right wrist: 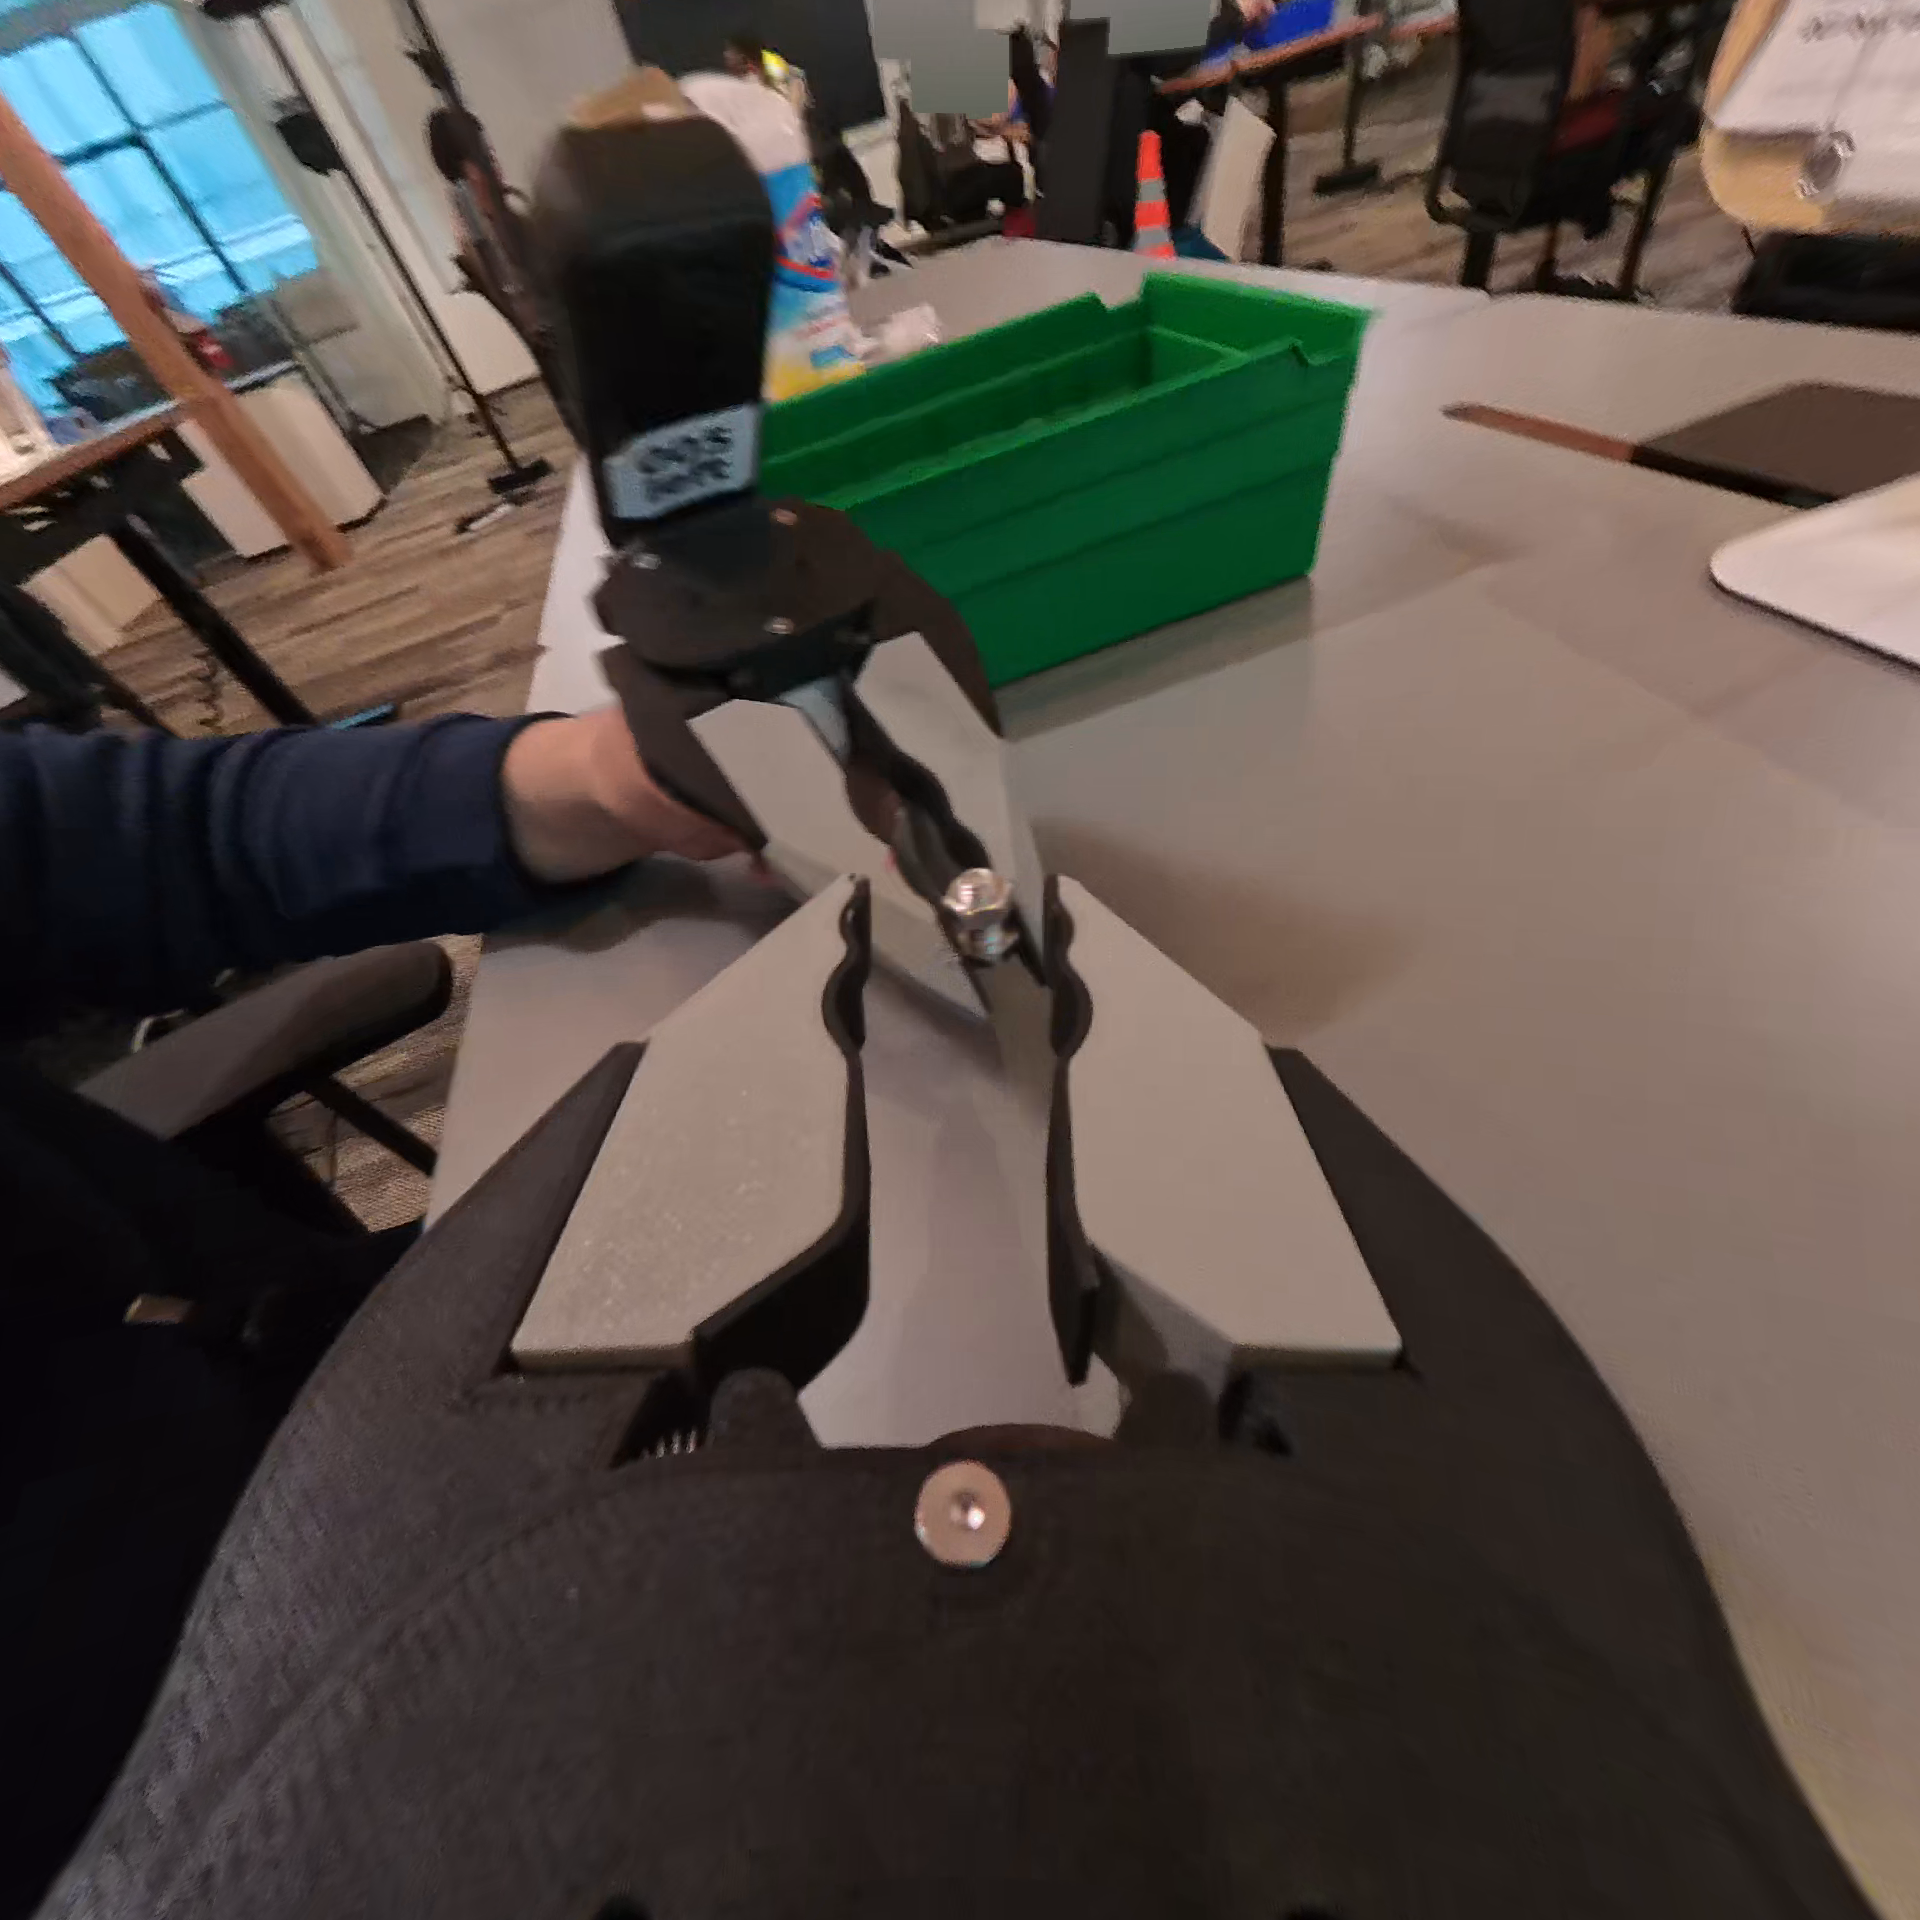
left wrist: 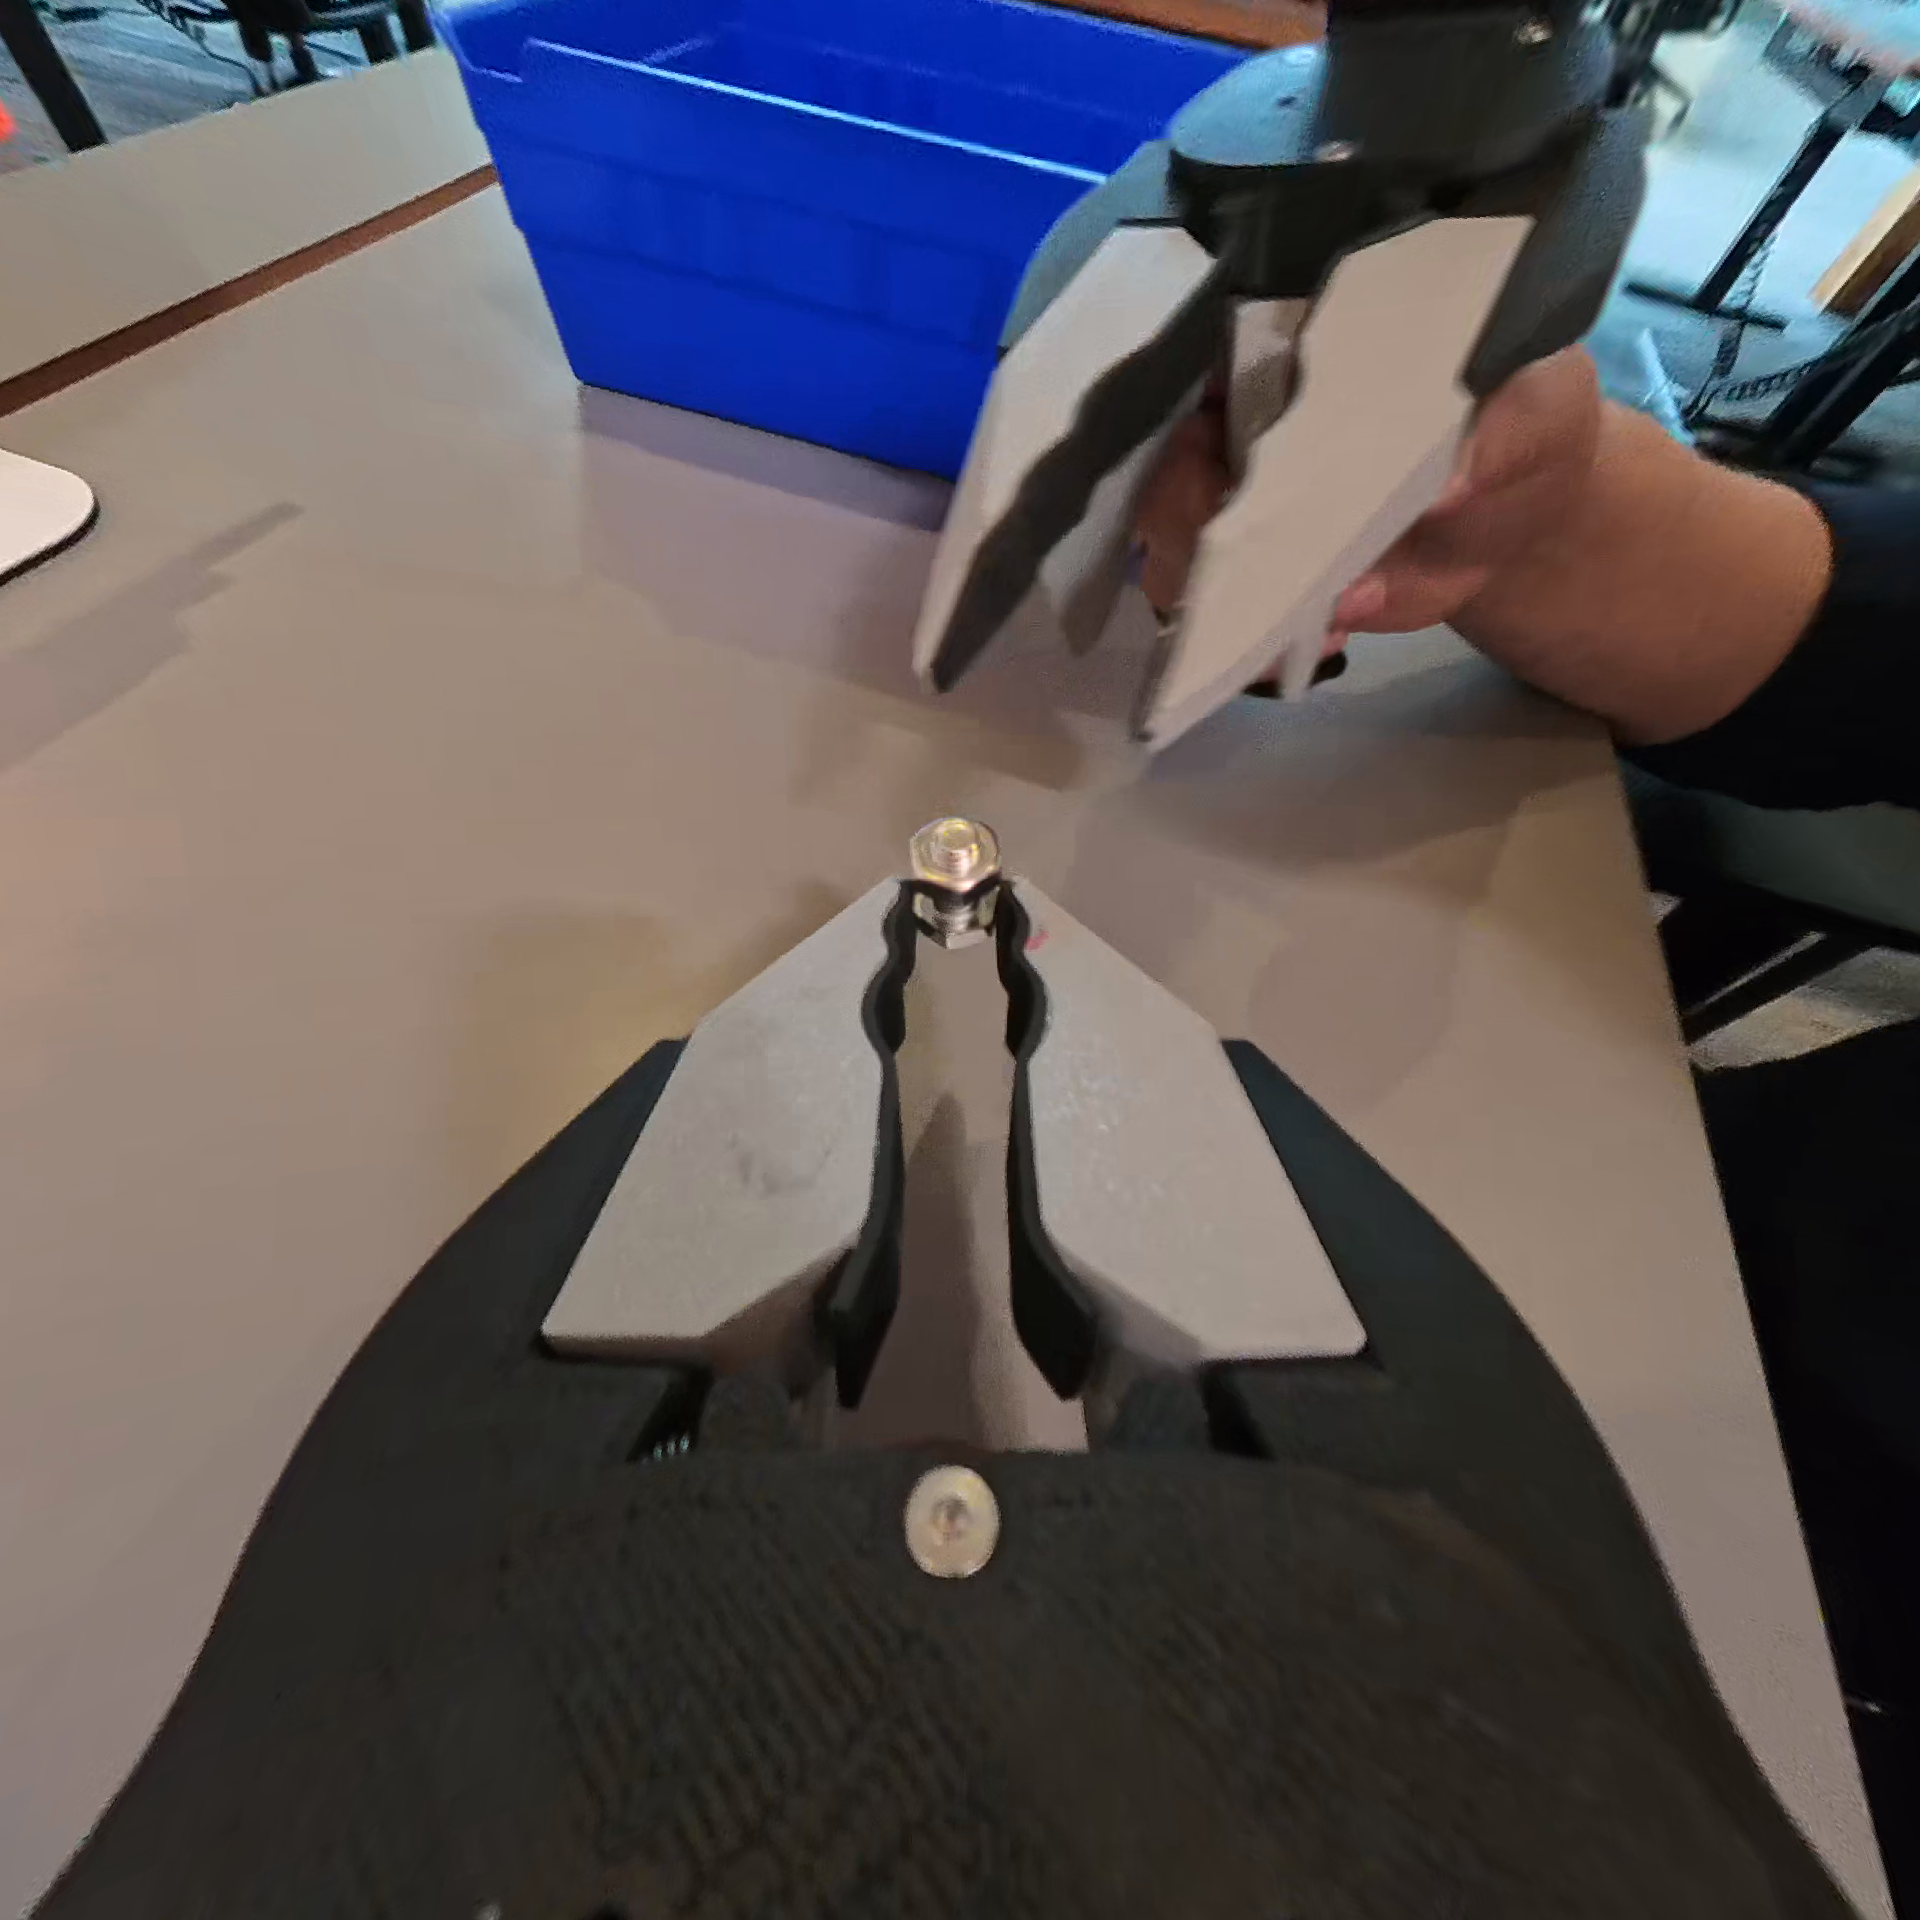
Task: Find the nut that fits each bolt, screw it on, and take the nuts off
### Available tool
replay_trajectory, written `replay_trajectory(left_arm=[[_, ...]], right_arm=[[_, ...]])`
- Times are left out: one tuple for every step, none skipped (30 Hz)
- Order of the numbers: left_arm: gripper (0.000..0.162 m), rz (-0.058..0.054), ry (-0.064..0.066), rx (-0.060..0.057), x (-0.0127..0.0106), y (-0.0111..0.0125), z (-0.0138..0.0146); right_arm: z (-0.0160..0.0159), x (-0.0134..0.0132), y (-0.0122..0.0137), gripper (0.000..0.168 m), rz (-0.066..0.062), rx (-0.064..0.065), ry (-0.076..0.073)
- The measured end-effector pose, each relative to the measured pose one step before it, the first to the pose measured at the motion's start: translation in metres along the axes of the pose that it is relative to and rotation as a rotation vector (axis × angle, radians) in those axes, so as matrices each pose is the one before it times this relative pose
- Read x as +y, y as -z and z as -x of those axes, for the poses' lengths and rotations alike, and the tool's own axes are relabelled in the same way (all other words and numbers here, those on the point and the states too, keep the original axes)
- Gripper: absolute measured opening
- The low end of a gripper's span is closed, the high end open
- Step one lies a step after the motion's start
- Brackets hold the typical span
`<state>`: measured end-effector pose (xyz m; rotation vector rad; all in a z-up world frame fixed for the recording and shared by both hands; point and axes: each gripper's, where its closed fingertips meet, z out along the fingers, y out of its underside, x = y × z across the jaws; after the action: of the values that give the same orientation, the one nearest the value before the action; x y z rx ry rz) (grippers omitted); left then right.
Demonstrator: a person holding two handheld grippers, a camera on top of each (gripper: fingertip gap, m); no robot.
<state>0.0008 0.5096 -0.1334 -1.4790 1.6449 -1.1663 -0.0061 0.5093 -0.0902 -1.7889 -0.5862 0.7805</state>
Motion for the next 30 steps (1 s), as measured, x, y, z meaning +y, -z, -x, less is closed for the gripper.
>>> replay_trajectory(left_arm=[[0.013,0.0088,-0.0127,-0.0031,0.00040,-0.00287,-0.00246],[0.013,0.0058,-0.0119,0.0033,-0.00010,-0.00253,-0.00301],[0.012,0.0073,-0.0091,0.0045,0.00024,-0.00209,-0.00240],[0.012,0.0068,-0.0083,-0.0059,0.00075,-0.00139,-0.00034],[0.012,0.0110,-0.0067,-0.0109,0.00191,-0.00085,0.00109],[0.012,0.0159,-0.0056,-0.0123,0.00318,-0.00075,0.00193],[0.012,0.0101,-0.0034,-0.0098,0.00213,-0.00049,0.00149],[0.012,0.0072,-0.0040,-0.0082,0.00144,-0.00061,0.00098],[0.012,0.0065,-0.0034,-0.0081,0.00089,-0.00044,0.00080],[0.012,0.0053,-0.0038,-0.0079,0.00057,-0.00056,0.00082],[0.013,0.0061,-0.0041,-0.0130,0.00086,-0.00057,0.00163],[0.013,0.0096,-0.0051,-0.0142,0.00141,-0.00059,0.00179],[0.013,0.0093,-0.0075,-0.0129,0.00134,-0.00042,0.00154],[0.012,0.0011,-0.0065,-0.0047,0.00019,0.00018,0.00040],[0.012,-0.0023,-0.0015,0.0060,-0.00041,0.00030,-0.00117],[0.012,-0.0030,0.0005,0.0002,-0.00053,0.00019,-0.00019],[0.012,0.0020,-0.0018,-0.0101,0.00000,0.00007,0.00147],[0.012,0.0025,-0.0035,-0.0052,0.00015,0.00004,0.00080],[0.012,-0.0020,-0.0032,0.0043,-0.00025,0.00014,-0.00080],[0.012,-0.0013,-0.0042,-0.0005,-0.00009,0.00011,-0.00027],[0.012,0.0005,-0.0122,-0.0068,-0.00004,0.00021,0.00019],[0.012,-0.0013,-0.0204,-0.0059,-0.00055,0.00042,-0.00037],[0.012,-0.0059,-0.0256,-0.0045,-0.00132,0.00050,-0.00103],[0.012,-0.0079,-0.0289,-0.0077,-0.00190,0.00082,-0.00106],[0.012,-0.0087,-0.0349,-0.0012,-0.00215,0.00077,-0.00233],[0.012,-0.0111,-0.0409,0.0028,-0.00249,0.00102,-0.00334],[0.012,-0.0110,-0.0406,0.0009,-0.00234,0.00082,-0.00294],[0.012,-0.0051,-0.0416,0.0040,-0.00123,0.00094,-0.00338],[0.012,-0.0110,-0.0496,0.0023,-0.00148,0.00130,-0.00276],[0.012,-0.0206,-0.0376,-0.0028,-0.00249,0.00148,-0.00172]], right_arm=[[-0.00522,0.00511,-0.00249,0.030,0.0247,0.0297,-0.0093],[-0.00222,0.00524,-0.00288,0.030,0.0276,0.0175,0.0055],[0.00094,0.00424,-0.00292,0.029,0.0238,0.0040,0.0143],[0.00015,0.00349,-0.00283,0.026,0.0197,0.0112,0.0153],[-0.00109,0.00305,-0.00243,0.023,0.0181,0.0188,0.0150],[-0.00107,0.00177,-0.00165,0.021,0.0123,0.0148,0.0091],[-0.00115,0.00175,-0.00144,0.021,0.0126,0.0104,0.0023],[0.00031,0.00109,-0.00103,0.018,0.0069,-0.0005,-0.0030],[0.00168,0.00093,-0.00062,0.013,0.0047,-0.0102,-0.0014],[-0.00022,0.00060,-0.00007,0.012,0.0026,0.0021,0.0003],[-0.00211,0.00084,0.00031,0.012,0.0028,0.0130,0.0011],[-0.00322,0.00130,0.00050,0.011,0.0056,0.0164,-0.0032],[-0.00389,0.00187,0.00069,0.008,0.0073,0.0174,-0.0088],[-0.00447,0.00205,0.00074,0.001,0.0060,0.0172,-0.0136],[-0.00310,0.00080,0.00096,0.000,-0.0036,0.0072,-0.0136],[0.00191,-0.00101,0.00070,0.000,-0.0112,-0.0229,-0.0153],[0.00476,-0.00147,0.00025,0.000,-0.0137,-0.0384,-0.0202],[0.00230,-0.00057,-0.00052,0.000,-0.0061,-0.0215,-0.0253],[-0.00210,-0.00004,-0.00043,0.008,0.0001,0.0068,-0.0221],[-0.00454,-0.00002,0.00031,0.015,0.0018,0.0207,-0.0151],[-0.00415,-0.00020,0.00086,0.018,-0.0018,0.0149,-0.0150],[-0.00135,-0.00001,0.00106,0.020,-0.0045,-0.0087,-0.0230],[0.00170,0.00121,0.00068,0.021,0.0010,-0.0332,-0.0356],[0.00288,0.00229,0.00014,0.024,0.0080,-0.0457,-0.0468],[0.00430,0.00158,0.00003,0.028,0.0041,-0.0559,-0.0496],[0.00723,0.00120,0.00050,0.029,0.0030,-0.0743,-0.0480],[0.00850,0.00076,0.00090,0.029,0.0027,-0.0794,-0.0443],[0.00638,0.00026,0.00109,0.030,-0.0010,-0.0590,-0.0362],[0.00268,0.00015,0.00137,0.028,-0.0019,-0.0306,-0.0199],[0.00171,0.00001,0.00120,0.024,-0.0009,-0.0164,-0.0084]])
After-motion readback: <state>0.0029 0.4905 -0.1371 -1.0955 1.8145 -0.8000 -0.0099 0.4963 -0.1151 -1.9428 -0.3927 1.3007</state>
